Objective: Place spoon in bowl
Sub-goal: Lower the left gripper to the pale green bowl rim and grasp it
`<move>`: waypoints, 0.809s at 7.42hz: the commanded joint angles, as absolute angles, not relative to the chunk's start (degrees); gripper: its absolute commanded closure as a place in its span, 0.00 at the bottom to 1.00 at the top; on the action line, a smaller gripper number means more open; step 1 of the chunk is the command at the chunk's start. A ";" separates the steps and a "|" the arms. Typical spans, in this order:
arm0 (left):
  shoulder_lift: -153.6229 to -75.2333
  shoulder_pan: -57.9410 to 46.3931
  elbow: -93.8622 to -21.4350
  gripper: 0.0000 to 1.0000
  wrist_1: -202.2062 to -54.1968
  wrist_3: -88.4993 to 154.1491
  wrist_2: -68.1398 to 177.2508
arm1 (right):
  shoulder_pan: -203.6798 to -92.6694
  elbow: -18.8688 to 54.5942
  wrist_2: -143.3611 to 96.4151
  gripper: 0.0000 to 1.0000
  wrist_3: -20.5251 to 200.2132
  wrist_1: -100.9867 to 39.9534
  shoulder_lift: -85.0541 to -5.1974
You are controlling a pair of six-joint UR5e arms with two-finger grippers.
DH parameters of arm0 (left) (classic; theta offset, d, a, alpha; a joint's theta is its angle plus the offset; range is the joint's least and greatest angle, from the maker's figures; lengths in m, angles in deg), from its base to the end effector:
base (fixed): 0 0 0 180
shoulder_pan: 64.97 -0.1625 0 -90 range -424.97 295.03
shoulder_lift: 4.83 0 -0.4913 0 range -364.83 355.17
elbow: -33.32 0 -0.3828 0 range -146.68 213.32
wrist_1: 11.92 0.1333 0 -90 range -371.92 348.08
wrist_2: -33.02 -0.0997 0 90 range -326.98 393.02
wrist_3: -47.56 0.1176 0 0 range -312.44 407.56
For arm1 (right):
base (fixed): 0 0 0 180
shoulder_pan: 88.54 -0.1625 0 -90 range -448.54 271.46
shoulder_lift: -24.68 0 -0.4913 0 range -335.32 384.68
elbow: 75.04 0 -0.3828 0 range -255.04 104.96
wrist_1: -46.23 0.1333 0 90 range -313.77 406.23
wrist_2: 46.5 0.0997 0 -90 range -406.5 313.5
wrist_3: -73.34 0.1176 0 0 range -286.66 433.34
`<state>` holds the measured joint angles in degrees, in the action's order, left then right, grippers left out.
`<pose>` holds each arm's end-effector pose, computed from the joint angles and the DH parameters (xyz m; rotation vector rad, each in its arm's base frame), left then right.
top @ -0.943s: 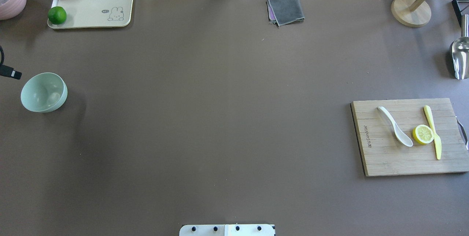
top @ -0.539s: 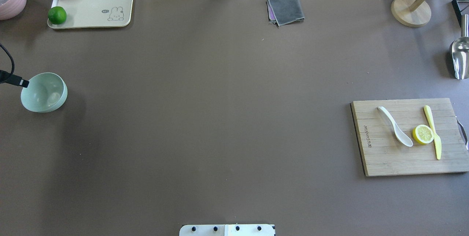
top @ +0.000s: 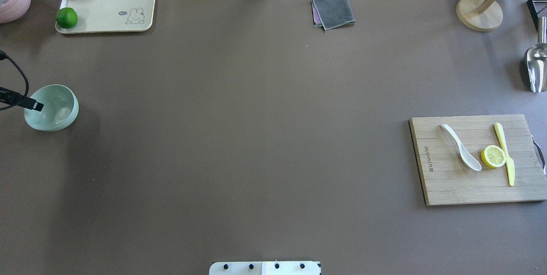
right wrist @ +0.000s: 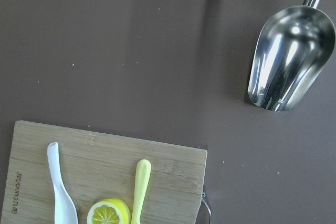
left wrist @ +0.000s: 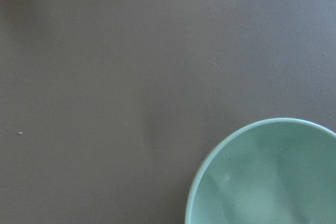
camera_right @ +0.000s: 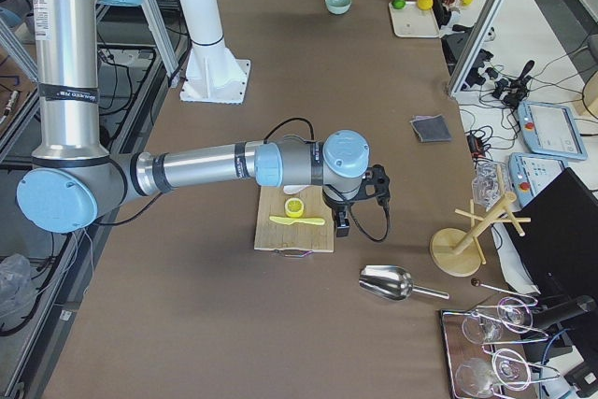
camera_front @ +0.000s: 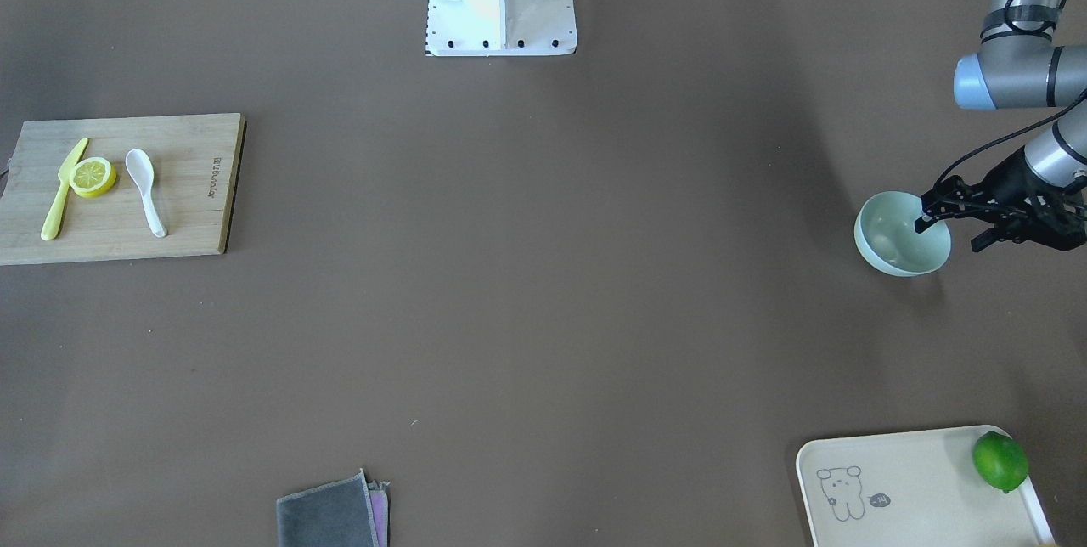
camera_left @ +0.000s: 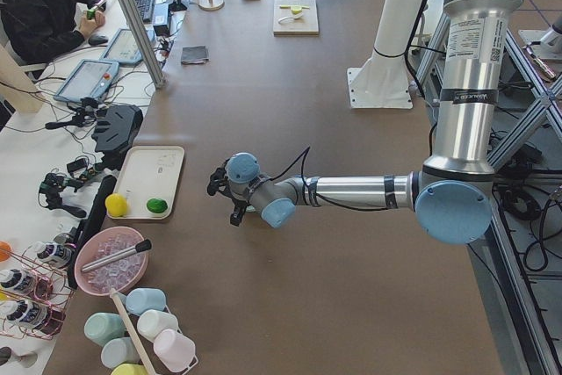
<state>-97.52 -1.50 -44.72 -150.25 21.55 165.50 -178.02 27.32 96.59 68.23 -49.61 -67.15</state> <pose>0.1898 -0.5009 0.7194 0.2676 0.9262 0.2609 0.0350 -0.4661 0.6458 0.1130 -0.9229 -0.1290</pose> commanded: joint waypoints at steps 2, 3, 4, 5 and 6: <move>-97.65 -2.57 -43.23 1.00 -152.72 21.54 165.82 | -177.58 27.79 97.81 0.00 68.16 -49.57 -67.08; -97.65 -2.57 -43.32 1.00 -152.72 21.45 165.91 | -177.40 27.79 98.00 0.00 68.24 -49.57 -67.08; -97.65 -2.48 -44.02 1.00 -152.81 21.19 166.61 | -177.23 27.79 98.78 0.00 68.25 -49.57 -67.08; -98.17 -2.48 -44.81 1.00 -152.81 17.45 166.79 | -176.53 27.79 100.01 0.00 68.33 -49.57 -67.08; -100.17 -2.48 -45.77 1.00 -152.29 11.41 168.10 | -175.83 27.96 99.93 0.00 68.51 -49.48 -66.99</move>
